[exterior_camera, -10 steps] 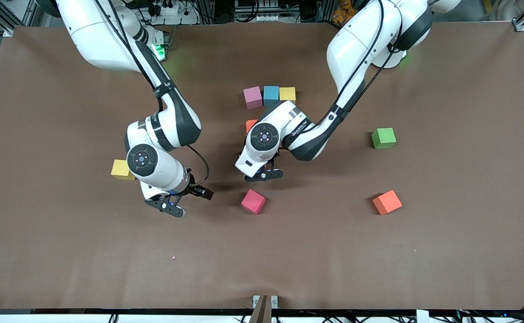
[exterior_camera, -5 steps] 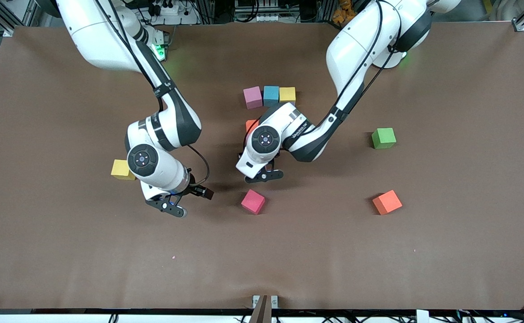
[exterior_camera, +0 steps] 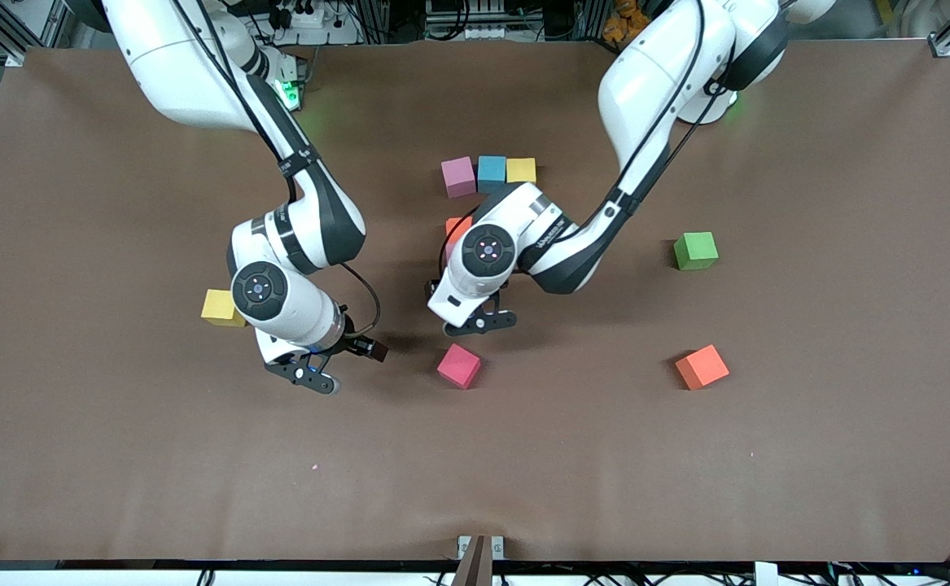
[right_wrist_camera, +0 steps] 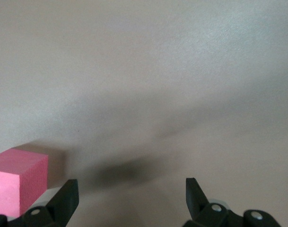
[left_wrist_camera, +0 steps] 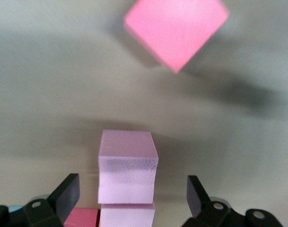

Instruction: Form number 2 with 11 blocks

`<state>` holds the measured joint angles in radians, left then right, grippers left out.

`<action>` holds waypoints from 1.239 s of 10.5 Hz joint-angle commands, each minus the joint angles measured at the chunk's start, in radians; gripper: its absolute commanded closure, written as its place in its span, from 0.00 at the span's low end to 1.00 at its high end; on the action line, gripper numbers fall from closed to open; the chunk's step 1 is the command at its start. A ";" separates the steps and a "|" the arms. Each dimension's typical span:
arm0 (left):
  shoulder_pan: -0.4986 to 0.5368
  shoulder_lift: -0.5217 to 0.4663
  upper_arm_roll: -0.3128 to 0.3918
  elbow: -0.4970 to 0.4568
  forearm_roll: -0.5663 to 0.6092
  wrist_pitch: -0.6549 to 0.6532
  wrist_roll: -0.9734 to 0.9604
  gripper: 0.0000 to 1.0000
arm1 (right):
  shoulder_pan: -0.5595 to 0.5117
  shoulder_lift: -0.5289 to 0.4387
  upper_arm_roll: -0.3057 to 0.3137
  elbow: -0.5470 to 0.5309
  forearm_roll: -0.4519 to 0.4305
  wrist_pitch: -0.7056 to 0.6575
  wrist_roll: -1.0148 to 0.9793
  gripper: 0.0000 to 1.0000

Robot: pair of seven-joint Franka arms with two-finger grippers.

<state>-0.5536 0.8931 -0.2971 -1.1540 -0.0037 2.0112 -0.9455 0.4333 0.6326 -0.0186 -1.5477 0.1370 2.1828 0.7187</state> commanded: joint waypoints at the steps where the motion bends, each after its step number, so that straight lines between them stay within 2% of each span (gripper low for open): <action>1: 0.052 -0.100 0.007 -0.046 -0.025 -0.092 0.022 0.00 | 0.010 0.056 0.005 0.079 0.012 -0.014 0.059 0.00; 4: 0.191 -0.190 0.007 -0.067 -0.021 -0.248 0.133 0.00 | 0.059 0.148 0.005 0.197 0.009 -0.011 0.155 0.00; 7: 0.374 -0.238 0.007 -0.107 -0.021 -0.319 0.335 0.00 | 0.108 0.257 0.005 0.348 0.009 0.009 0.249 0.00; 11: 0.524 -0.223 0.015 -0.131 0.056 -0.333 0.370 0.00 | 0.143 0.312 0.006 0.363 0.009 0.165 0.271 0.00; 13: 0.606 -0.226 0.009 -0.142 0.054 -0.361 0.378 0.00 | 0.151 0.341 0.006 0.392 0.010 0.189 0.277 0.00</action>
<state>0.0076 0.6878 -0.2765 -1.2698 0.0362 1.6678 -0.5792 0.5782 0.9304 -0.0113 -1.2232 0.1392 2.3695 0.9740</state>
